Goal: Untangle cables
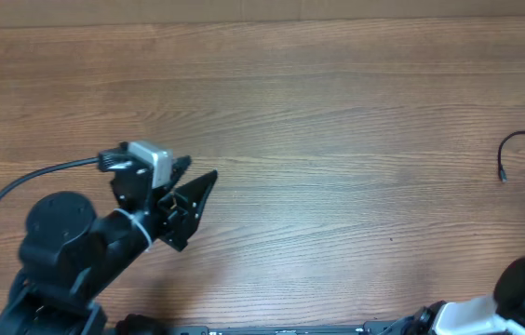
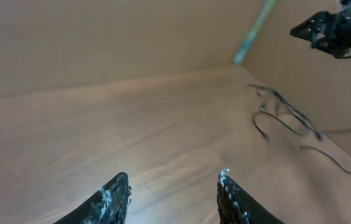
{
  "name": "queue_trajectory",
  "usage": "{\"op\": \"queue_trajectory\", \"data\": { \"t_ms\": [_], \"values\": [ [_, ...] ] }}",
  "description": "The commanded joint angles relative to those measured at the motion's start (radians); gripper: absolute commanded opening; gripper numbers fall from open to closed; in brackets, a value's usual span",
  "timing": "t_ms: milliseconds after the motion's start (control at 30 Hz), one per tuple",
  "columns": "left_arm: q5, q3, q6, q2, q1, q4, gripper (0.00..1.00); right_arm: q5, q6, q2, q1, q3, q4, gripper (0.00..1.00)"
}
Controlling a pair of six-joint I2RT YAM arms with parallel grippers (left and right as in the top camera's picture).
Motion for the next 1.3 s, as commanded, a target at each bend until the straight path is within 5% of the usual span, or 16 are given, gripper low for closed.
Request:
{"op": "queue_trajectory", "data": {
  "t_ms": [0,200,300,400,667,1267],
  "values": [
    [-0.148,0.084,0.046,-0.010,0.005,-0.056,0.45,-0.035,-0.076,-0.105,0.115,0.023,-0.013,1.00],
    [-0.357,0.213,0.071,-0.011,0.005,-0.206,0.43,-0.034,-0.076,-0.230,0.324,0.023,-0.060,1.00],
    [-0.467,0.273,0.041,-0.011,0.005,-0.267,0.31,-0.026,-0.074,-0.289,0.423,0.023,-0.129,1.00],
    [-0.549,0.311,0.010,-0.014,0.006,-0.314,0.29,-0.023,-0.073,-0.341,0.497,0.023,-0.227,1.00],
    [-0.565,0.332,0.063,-0.064,0.005,-0.352,0.29,0.057,-0.054,-0.516,0.562,0.017,-0.459,1.00],
    [-0.507,0.319,0.052,-0.070,0.005,-0.556,0.29,0.162,0.082,-0.871,0.562,-0.190,-0.658,1.00]
  ]
}}
